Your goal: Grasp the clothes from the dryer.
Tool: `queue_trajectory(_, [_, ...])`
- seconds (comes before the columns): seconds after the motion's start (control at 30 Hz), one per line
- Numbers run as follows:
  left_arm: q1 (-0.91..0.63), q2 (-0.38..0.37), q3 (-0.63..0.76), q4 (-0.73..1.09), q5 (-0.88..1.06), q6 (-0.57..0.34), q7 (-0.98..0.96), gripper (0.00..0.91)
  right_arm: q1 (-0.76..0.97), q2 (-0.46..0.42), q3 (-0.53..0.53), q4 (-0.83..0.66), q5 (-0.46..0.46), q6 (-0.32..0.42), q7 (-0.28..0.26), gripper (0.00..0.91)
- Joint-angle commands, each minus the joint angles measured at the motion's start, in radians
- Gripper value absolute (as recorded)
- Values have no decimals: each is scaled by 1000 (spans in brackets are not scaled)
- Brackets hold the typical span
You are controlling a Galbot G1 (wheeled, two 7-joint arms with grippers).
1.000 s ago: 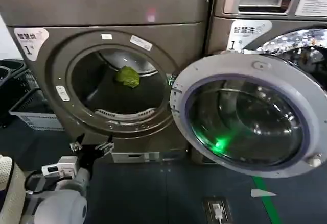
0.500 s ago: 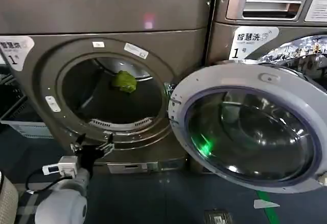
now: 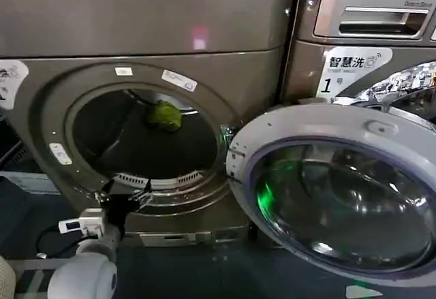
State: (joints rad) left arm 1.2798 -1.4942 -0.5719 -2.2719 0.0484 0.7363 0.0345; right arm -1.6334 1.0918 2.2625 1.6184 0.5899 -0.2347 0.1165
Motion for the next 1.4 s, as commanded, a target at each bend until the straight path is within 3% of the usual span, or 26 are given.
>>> queue_trajectory(0.03, [-1,1,-1,1,0,49,1,907,1,1,0,0,-1,0,0,907])
queue_trajectory(1.4, [-10,-11,29,31,21,49,-3,907,-18,-2,0,-14,-26,12,4,907])
